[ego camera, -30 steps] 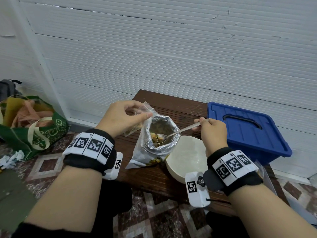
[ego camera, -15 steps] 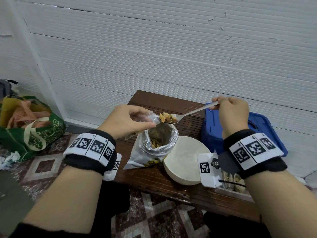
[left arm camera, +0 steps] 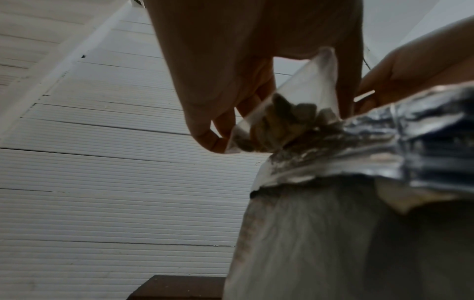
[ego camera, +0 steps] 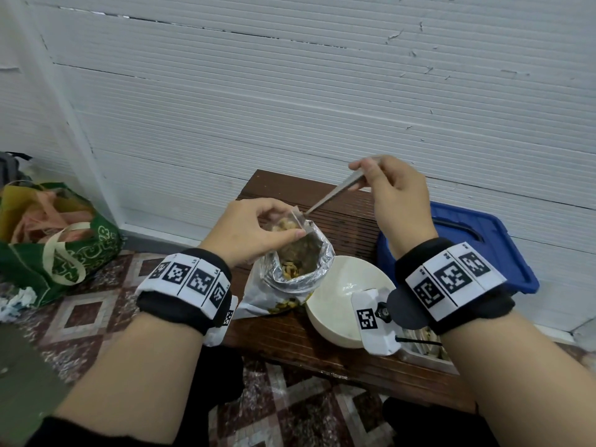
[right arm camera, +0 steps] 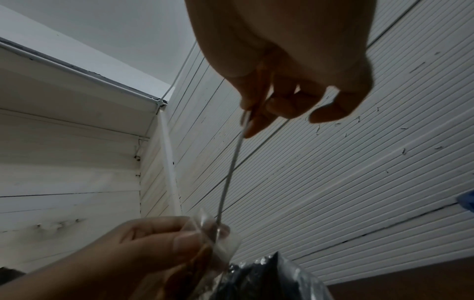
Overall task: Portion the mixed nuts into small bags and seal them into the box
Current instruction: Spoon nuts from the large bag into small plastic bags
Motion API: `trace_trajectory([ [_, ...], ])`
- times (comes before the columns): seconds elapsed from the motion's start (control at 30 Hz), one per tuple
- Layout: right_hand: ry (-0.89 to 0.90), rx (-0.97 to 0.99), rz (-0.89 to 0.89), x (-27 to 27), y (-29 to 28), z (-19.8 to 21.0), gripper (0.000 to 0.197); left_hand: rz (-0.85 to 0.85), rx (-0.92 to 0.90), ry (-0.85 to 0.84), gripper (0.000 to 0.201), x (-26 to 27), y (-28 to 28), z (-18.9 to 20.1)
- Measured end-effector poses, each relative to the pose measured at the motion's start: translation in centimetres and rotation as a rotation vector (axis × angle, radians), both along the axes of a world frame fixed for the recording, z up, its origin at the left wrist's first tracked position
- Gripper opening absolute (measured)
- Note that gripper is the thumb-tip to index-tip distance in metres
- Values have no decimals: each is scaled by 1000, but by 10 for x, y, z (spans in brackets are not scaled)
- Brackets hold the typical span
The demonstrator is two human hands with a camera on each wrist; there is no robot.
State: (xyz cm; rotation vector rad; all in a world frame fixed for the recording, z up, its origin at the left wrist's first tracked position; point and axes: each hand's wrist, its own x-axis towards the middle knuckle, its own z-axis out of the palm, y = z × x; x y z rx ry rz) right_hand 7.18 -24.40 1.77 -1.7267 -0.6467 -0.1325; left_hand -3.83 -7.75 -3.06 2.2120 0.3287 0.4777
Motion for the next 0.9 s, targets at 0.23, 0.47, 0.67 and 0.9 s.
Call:
trace_trajectory([
  [0.23,-133,250,36,-3,-10,1,20,58,-31,-29,12,-3,7,1],
  [0.47,-110,125,-154,4,-17,-16,26,34,-29,13,20,-4,15,-5],
  [0.67,-370,-251,117,-18,-5,-48,18,23,-37,14,22,-4,16,-5],
  [0.9,-453,-528,173,-33,3,-86,23,13,-35,46,25,-4,21,-8],
])
